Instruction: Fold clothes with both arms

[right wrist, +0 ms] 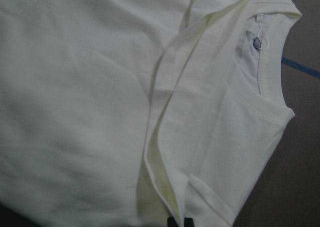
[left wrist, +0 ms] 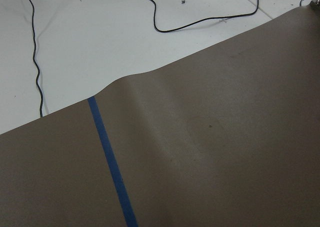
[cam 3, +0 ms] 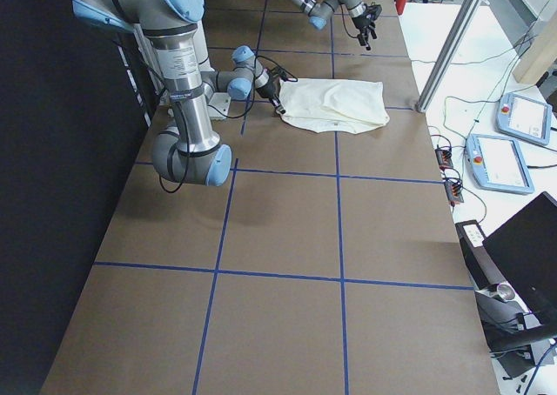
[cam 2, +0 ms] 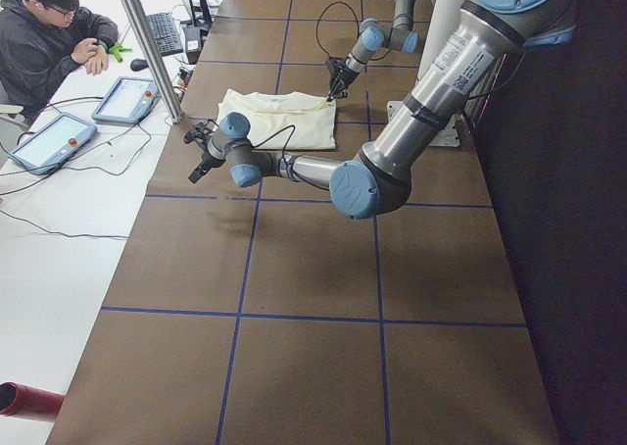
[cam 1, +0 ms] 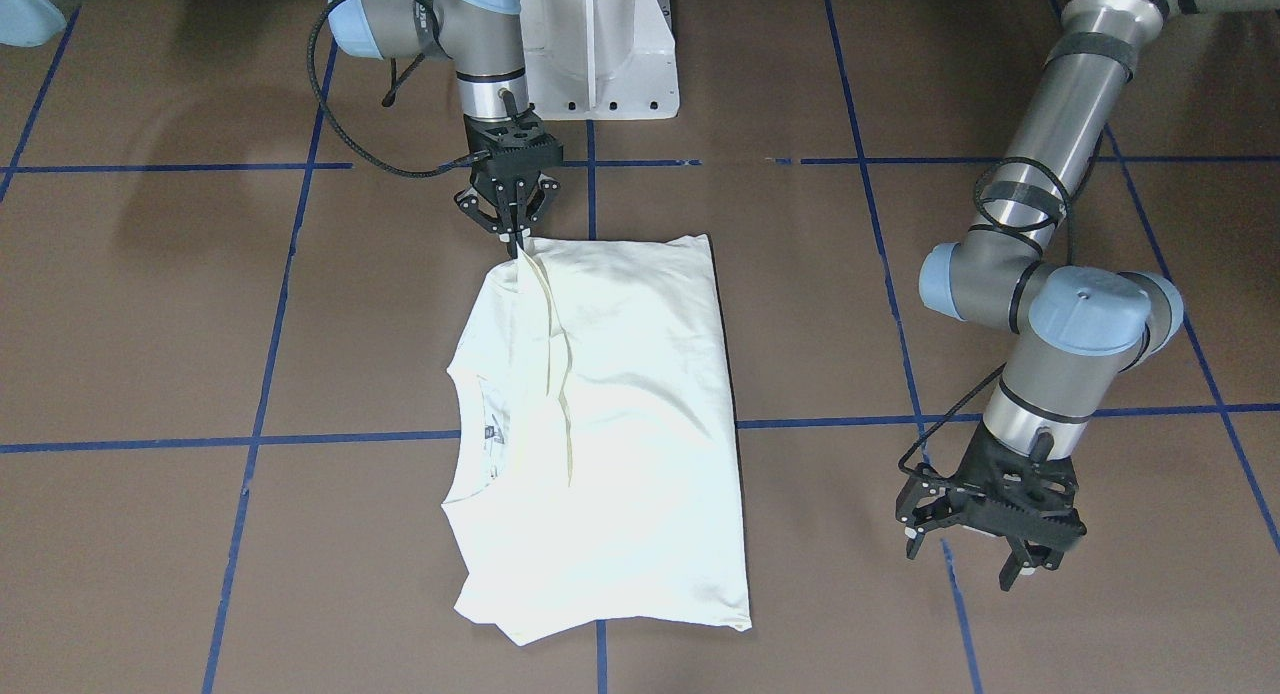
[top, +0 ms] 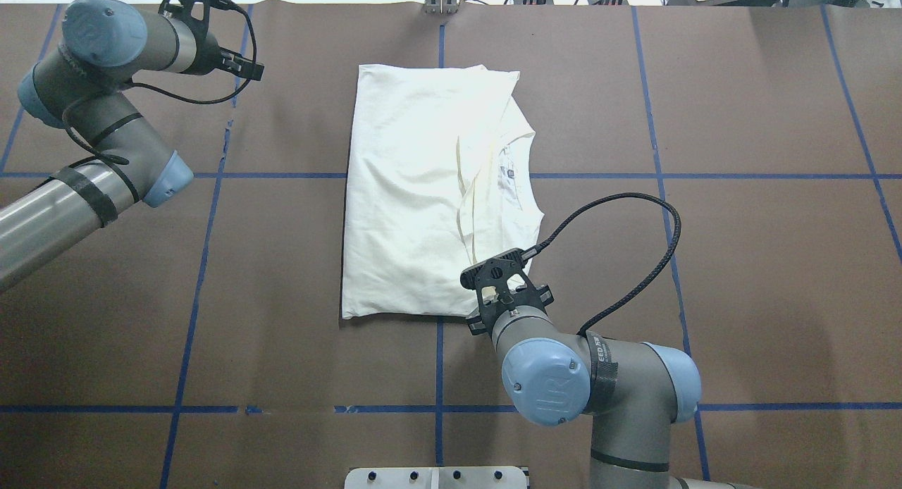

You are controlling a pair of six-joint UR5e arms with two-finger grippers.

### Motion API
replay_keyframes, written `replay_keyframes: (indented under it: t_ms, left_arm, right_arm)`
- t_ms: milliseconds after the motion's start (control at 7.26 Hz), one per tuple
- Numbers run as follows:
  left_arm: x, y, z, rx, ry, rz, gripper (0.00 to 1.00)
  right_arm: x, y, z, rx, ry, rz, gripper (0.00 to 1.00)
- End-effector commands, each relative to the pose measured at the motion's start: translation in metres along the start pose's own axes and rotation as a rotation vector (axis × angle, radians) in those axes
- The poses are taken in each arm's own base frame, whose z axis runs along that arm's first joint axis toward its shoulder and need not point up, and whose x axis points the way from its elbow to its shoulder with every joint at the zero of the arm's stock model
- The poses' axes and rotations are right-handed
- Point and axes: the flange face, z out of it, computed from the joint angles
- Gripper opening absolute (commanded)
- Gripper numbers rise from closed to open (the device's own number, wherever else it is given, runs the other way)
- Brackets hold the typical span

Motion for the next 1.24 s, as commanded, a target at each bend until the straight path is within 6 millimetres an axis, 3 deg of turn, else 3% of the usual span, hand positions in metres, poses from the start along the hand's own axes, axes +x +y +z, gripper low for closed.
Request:
replay_keyframes:
  t_ms: [0,138,276,413,551,689,827,965,1102]
  left_arm:
    - [0.002,-0.001,0.0,0.001,0.002,0.001,1.0]
    - [0.001,0.0,0.0,0.0,0.001,0.001,1.0]
    - [0.001,0.0,0.0,0.0,0.0,0.001,1.0]
    - [0.001,0.0,0.0,0.0,0.001,0.001,1.0]
    - [0.001,0.0,0.0,0.0,0.001,0.001,1.0]
    - [0.001,0.0,0.0,0.0,0.001,0.001,1.0]
    - [0.002,0.001,0.001,-0.001,0.002,0.002,1.0]
    - [0.001,0.0,0.0,0.0,0.001,0.001,1.0]
    - [0.001,0.0,0.0,0.0,0.001,0.001,1.0]
  right_arm:
    - [0.023,0.009,-0.007,-0.002,0.003,0.062,0.0]
    - [0.044,0.023,-0.008,-0.015,0.019,0.186,0.0]
    - [0.049,0.041,-0.005,-0.027,0.031,0.303,0.09]
    - [0.043,0.047,-0.006,-0.034,0.025,0.324,0.88]
    - [0.035,0.043,-0.011,-0.035,0.005,0.329,1.0]
    - [0.04,0.033,-0.019,-0.031,-0.009,0.323,1.0]
    - [0.057,0.006,-0.034,-0.038,-0.045,0.286,1.0]
    - [0.073,-0.013,-0.033,-0.044,-0.044,0.288,1.0]
    - [0.072,-0.031,-0.03,-0.029,-0.042,0.249,1.0]
